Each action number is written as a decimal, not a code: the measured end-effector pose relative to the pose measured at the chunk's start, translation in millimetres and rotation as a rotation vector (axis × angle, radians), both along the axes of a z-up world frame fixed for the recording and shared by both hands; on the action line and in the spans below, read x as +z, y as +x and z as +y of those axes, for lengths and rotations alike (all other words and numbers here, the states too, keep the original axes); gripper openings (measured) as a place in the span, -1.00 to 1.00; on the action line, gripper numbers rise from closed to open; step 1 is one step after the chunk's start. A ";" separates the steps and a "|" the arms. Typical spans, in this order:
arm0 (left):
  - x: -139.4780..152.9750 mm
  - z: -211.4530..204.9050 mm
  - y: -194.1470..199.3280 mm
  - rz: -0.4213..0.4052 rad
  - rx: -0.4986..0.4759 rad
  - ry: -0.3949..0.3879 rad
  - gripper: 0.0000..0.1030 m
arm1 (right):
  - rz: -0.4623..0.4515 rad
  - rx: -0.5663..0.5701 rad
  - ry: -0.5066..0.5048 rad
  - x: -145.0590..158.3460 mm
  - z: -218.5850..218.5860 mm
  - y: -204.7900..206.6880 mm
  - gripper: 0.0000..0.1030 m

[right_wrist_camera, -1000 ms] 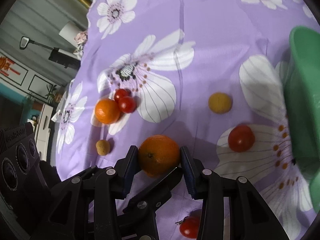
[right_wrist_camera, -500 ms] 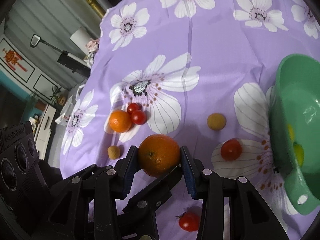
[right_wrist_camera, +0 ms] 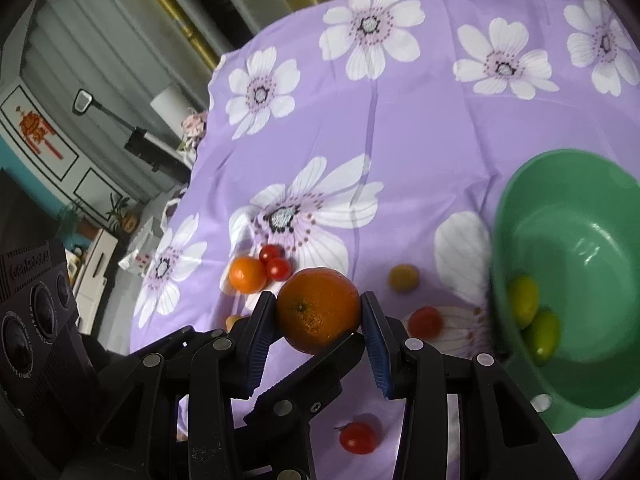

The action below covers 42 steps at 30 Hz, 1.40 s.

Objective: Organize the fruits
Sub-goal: 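Lift the orange with the right gripper and carry it over the green bowl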

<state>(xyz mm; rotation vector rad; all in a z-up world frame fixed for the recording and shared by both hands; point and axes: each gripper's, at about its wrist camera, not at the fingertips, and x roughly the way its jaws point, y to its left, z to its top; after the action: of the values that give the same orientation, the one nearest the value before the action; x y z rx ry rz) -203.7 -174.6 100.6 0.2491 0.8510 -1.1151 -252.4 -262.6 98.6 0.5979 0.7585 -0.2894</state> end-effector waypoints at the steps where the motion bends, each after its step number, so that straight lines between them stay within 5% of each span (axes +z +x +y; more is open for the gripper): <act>1: 2.4 -3.1 -2.9 -0.008 -0.007 -0.003 -0.21 | -0.007 -0.007 -0.001 2.0 -2.0 -3.0 -0.13; 24: 23.6 -62.3 -54.9 -0.073 -0.194 -0.024 -0.21 | -0.092 -0.197 -0.006 24.3 -50.3 -69.2 -0.13; 42: 9.1 -111.0 -78.4 -0.034 -0.320 0.002 -0.21 | -0.073 -0.337 0.030 14.3 -89.0 -105.5 -0.13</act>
<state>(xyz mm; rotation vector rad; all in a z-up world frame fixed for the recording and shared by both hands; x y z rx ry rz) -282.1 -285.6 109.7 0.4154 0.7996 -1.4035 -357.9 -351.6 112.9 0.7608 0.5904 -0.5636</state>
